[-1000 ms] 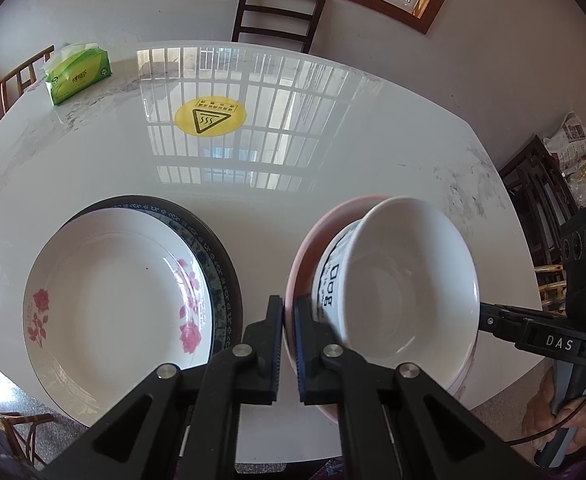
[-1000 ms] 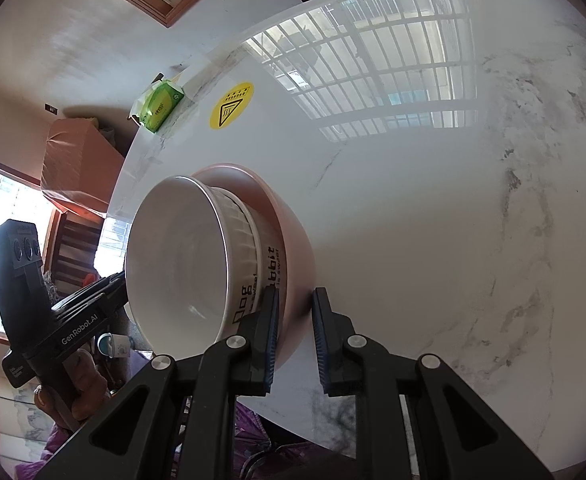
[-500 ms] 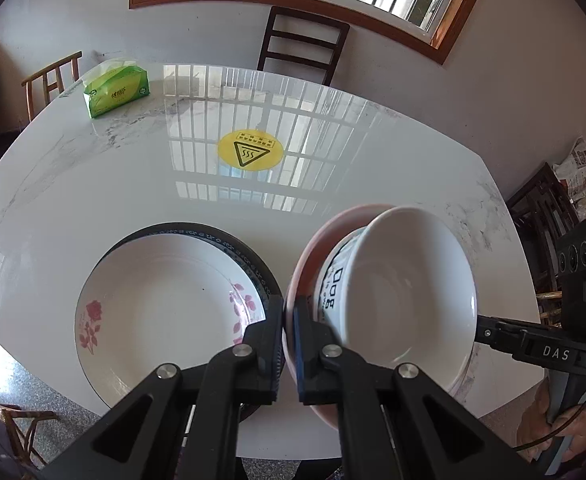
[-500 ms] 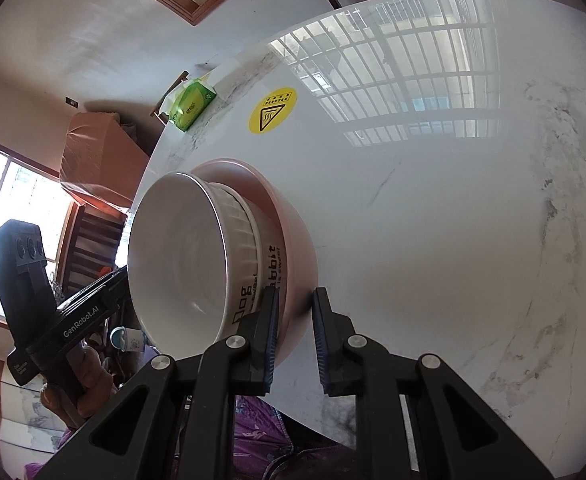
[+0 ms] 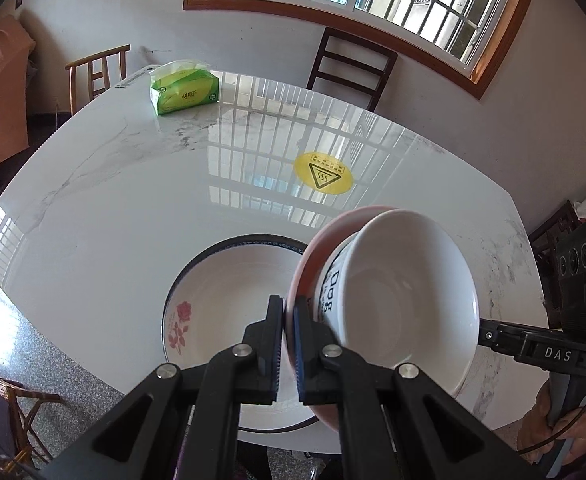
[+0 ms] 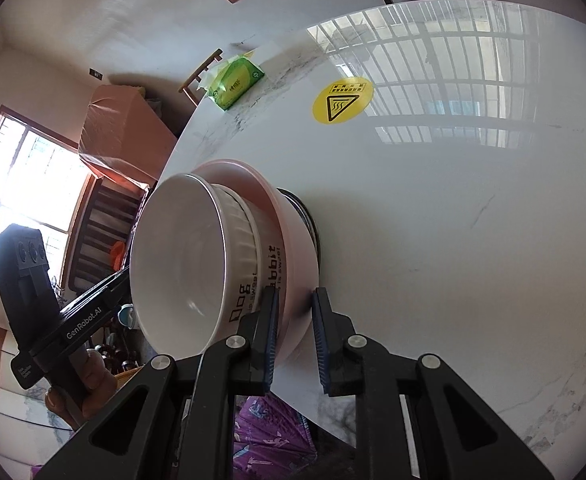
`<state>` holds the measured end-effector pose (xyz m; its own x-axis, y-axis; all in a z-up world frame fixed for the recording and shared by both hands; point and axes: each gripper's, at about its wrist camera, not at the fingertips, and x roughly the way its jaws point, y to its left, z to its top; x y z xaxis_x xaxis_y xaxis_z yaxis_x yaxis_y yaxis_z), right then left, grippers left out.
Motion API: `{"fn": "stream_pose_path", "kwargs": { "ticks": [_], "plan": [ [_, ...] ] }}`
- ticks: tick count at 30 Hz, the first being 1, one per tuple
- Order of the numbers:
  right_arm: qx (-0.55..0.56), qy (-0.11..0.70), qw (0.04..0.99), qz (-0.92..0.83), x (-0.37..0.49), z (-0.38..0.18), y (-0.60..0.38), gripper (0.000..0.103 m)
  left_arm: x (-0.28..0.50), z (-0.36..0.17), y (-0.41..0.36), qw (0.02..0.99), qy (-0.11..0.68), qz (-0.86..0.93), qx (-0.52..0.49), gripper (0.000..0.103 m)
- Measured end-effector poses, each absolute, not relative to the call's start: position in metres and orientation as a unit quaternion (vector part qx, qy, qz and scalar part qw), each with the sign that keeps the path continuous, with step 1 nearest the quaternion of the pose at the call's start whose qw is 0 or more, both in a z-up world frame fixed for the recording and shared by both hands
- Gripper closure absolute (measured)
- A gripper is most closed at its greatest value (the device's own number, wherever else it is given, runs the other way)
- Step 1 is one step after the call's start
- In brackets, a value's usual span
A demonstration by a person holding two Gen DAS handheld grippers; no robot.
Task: Organize plates and bowls
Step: 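Carry the bowl stack over the rose-patterned plate stack and lower it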
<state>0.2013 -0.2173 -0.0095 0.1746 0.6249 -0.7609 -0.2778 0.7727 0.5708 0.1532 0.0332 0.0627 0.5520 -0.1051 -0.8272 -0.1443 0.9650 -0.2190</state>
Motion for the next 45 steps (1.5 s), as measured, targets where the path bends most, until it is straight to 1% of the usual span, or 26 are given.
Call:
{"fn": "stream_pose_path", "kwargs": {
  "ticks": [6, 13, 24, 45],
  "plan": [
    [0.138, 0.574, 0.743, 0.314, 0.205, -0.013, -0.185, 0.085, 0.145, 0.06, 0.063, 0.869, 0.474, 0.028, -0.143, 0.1],
    [0.127, 0.579, 0.739, 0.321, 0.206, -0.014, -0.164, 0.085, 0.139, 0.057, 0.081, 0.867, 0.474, 0.035, -0.152, 0.1],
    [0.118, 0.59, 0.732, 0.322, 0.203, -0.025, -0.151, 0.085, 0.139, 0.042, 0.09, 0.86, 0.482, 0.041, -0.163, 0.1],
    [0.111, 0.597, 0.729, 0.318, 0.194, -0.028, -0.138, 0.085, 0.139, 0.032, 0.098, 0.856, 0.486, 0.045, -0.169, 0.1]
  ]
}}
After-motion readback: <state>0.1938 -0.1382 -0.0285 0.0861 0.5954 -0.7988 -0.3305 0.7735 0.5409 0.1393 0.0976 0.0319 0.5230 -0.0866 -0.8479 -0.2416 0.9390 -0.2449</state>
